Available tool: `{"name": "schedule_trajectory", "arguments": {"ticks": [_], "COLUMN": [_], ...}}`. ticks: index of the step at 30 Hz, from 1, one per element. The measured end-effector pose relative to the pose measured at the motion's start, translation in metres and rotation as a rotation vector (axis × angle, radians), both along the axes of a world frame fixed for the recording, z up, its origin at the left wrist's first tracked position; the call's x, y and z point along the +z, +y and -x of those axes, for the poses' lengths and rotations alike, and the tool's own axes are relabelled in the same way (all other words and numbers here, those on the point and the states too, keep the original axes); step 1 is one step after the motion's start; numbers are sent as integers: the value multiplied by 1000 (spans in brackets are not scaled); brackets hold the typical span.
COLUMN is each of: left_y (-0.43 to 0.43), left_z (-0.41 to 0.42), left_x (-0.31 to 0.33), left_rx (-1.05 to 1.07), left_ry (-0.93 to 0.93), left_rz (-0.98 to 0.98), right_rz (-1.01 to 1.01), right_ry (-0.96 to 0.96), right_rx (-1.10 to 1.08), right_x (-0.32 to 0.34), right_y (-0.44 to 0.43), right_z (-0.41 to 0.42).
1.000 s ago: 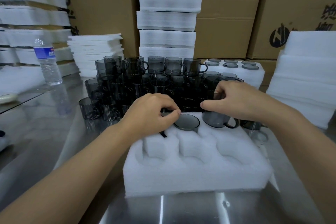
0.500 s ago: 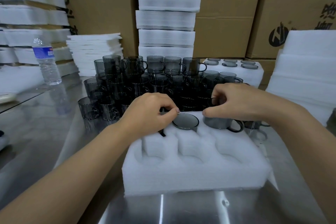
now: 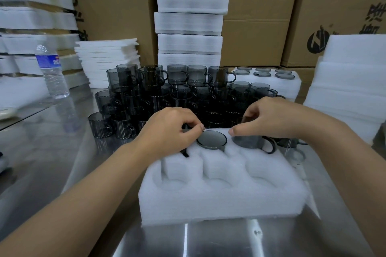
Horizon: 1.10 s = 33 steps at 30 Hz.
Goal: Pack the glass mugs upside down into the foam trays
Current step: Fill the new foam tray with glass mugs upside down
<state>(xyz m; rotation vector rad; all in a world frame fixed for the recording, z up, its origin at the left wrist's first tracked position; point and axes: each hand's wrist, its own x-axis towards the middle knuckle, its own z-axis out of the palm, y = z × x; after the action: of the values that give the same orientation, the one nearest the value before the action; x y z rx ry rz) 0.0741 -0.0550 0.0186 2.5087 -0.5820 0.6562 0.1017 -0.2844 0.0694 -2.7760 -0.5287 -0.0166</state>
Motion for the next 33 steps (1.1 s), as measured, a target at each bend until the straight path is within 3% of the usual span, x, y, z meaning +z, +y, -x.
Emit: {"name": "schedule_trajectory", "arguments": {"ticks": [10,16,25,33], "left_y": [0,0,0,0], "left_z": [1,1,-1,0], "left_x": [0,0,-1,0], "left_rx": [0,-5,0,8], "left_ry": [5,10,13,27], "left_rz": [18,11,12,14], "right_rz": [65,-189,28,-59], "right_ry": [43,-64,-30,31], "right_rx": [100,121,102,86], "right_x": [-1,-13,-22,-30], "right_y": [1,19,30,26], "right_z": [4,3,2,-4]}}
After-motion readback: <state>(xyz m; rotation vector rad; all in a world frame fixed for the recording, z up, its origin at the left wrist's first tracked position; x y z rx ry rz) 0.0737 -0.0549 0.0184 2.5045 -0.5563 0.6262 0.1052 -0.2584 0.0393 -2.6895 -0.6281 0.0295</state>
